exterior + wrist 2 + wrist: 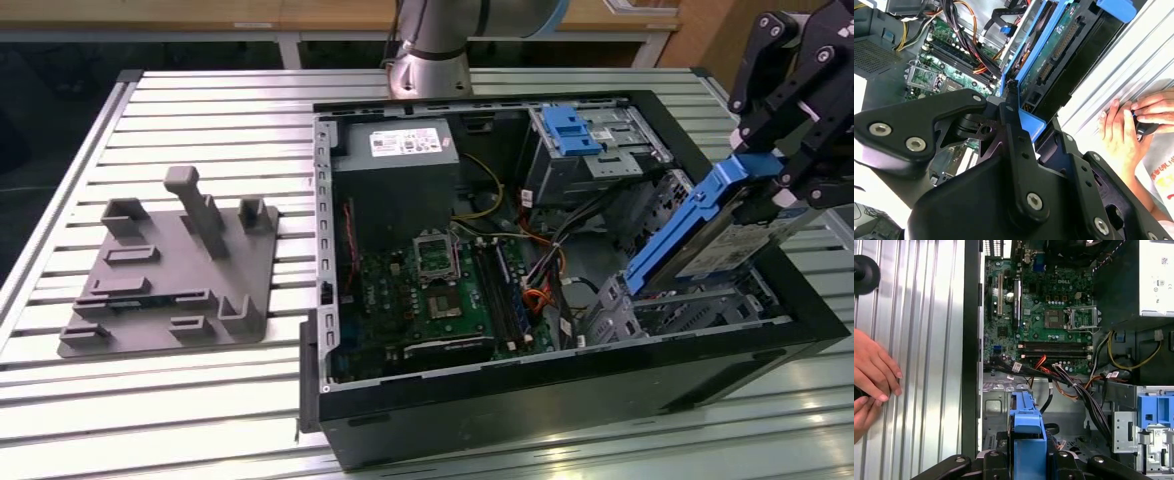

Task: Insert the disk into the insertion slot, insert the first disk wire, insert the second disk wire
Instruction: 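Insert the disk into the insertion slot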

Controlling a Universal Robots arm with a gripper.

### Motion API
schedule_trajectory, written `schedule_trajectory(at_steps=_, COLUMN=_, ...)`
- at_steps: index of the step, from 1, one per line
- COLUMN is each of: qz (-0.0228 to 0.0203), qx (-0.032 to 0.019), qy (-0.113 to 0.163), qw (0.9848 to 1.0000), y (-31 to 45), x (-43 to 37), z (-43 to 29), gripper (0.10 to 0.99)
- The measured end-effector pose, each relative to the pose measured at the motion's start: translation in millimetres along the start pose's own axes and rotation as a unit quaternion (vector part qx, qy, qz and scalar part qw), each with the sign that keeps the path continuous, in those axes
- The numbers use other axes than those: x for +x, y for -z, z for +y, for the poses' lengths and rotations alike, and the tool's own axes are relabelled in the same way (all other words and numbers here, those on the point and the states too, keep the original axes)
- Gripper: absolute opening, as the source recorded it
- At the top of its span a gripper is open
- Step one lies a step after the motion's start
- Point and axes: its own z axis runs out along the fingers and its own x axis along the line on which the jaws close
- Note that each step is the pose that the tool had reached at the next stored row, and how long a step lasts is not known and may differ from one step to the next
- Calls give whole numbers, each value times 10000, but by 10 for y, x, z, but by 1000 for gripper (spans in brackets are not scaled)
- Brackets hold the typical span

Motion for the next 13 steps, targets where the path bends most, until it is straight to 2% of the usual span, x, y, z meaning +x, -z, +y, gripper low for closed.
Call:
schedule_trajectory(at_steps=5, qz=8, qx=-4, qy=11, qw=10000, y=-23, x=-2, z=-3, gripper=365)
schedule_trajectory(at_steps=9, qz=9, qx=-4, qy=11, qw=10000, y=-34, x=-45, z=-8, gripper=365)
schedule_trajectory(at_steps=13, qz=12, qx=-6, qy=11, qw=10000, y=-46, x=-51, z=-8, gripper=365)
